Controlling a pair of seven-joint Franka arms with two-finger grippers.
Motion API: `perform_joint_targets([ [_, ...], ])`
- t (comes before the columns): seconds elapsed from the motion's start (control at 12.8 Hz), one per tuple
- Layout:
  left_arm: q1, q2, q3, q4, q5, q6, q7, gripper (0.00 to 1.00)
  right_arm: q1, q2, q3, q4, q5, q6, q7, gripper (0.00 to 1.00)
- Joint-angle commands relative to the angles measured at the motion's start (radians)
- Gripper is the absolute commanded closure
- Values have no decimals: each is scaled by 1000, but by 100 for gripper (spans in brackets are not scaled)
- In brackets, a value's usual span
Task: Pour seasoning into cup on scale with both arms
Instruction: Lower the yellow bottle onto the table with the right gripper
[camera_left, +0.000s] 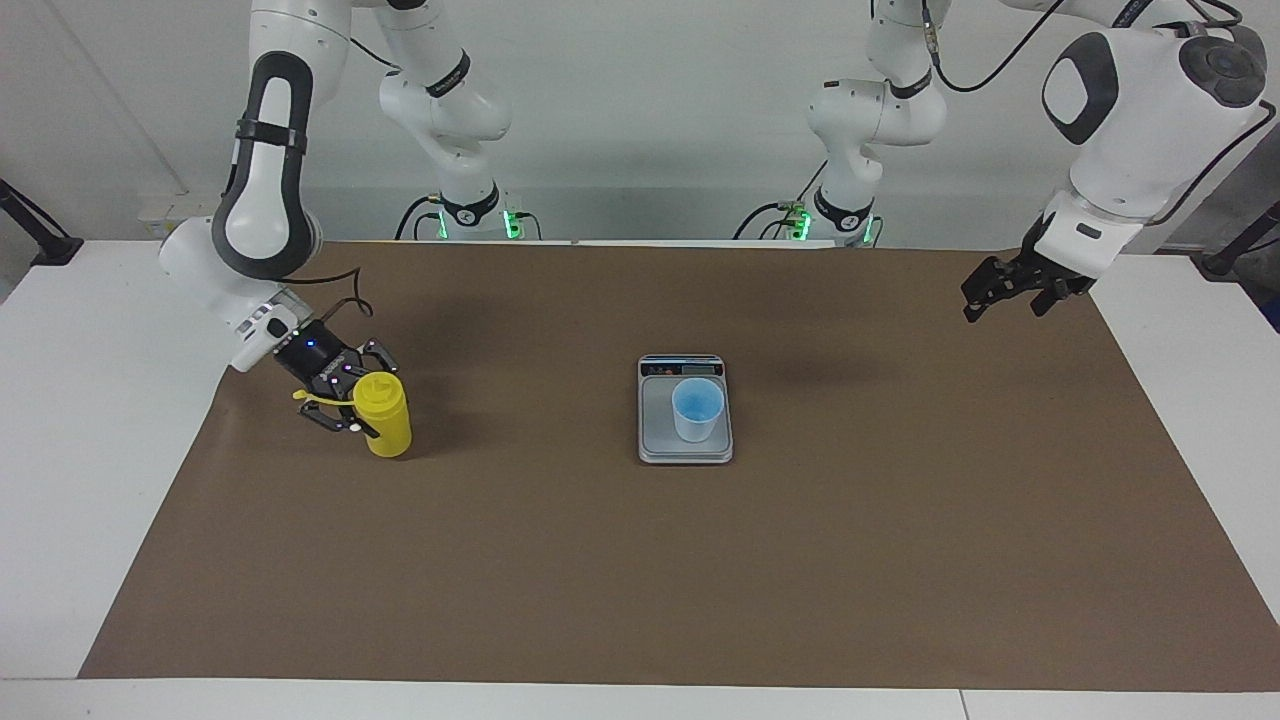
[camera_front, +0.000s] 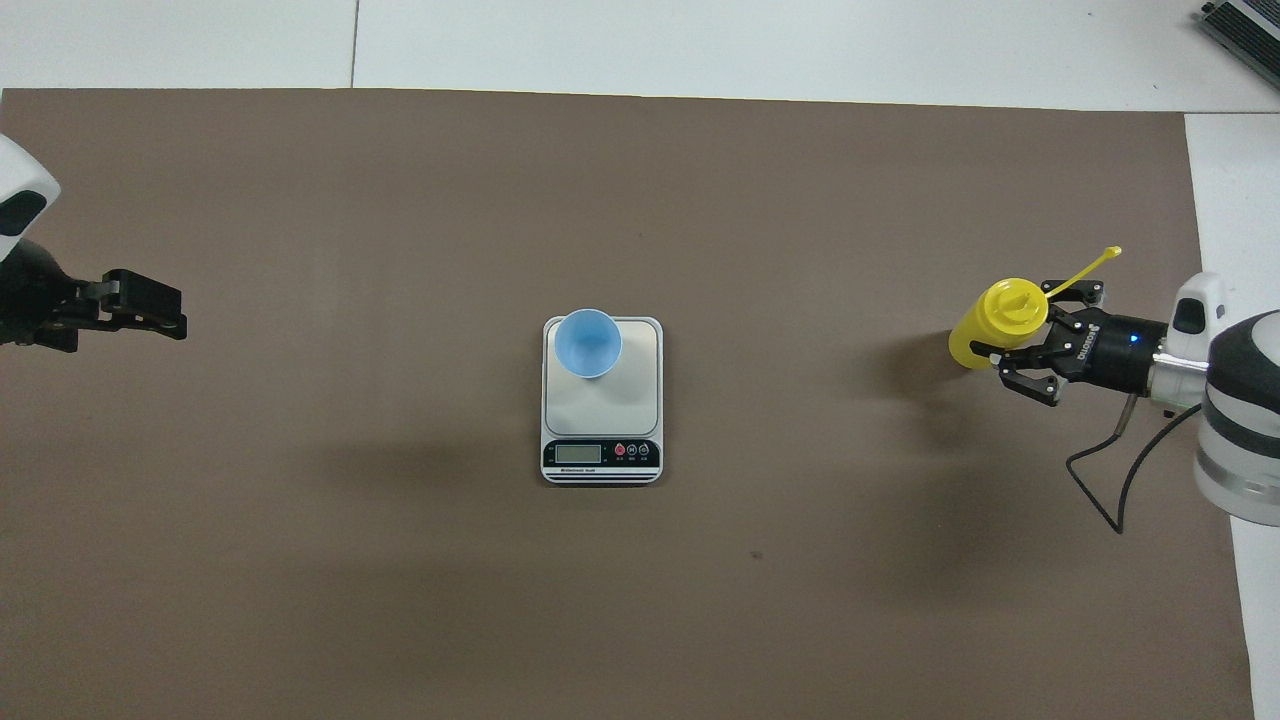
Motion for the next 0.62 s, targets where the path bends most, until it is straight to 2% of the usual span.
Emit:
perform_joint_targets([
  [0.0,3,-26,-4,-31,15,18,-11,0,-44,3,13,0,37,-32,-37,29],
  [0.23,3,-26,-4,-30,15,18,-11,0,-55,2,11,-8,37,-41,-43,3],
  [0.31,3,-26,-4,-31,15,18,-11,0,-64,0,11,-9,37,-41,-43,0],
  [0.55,3,-26,-4,-30,15,18,-11,0,-89,-6,7,-26,17,-52,-51,0],
])
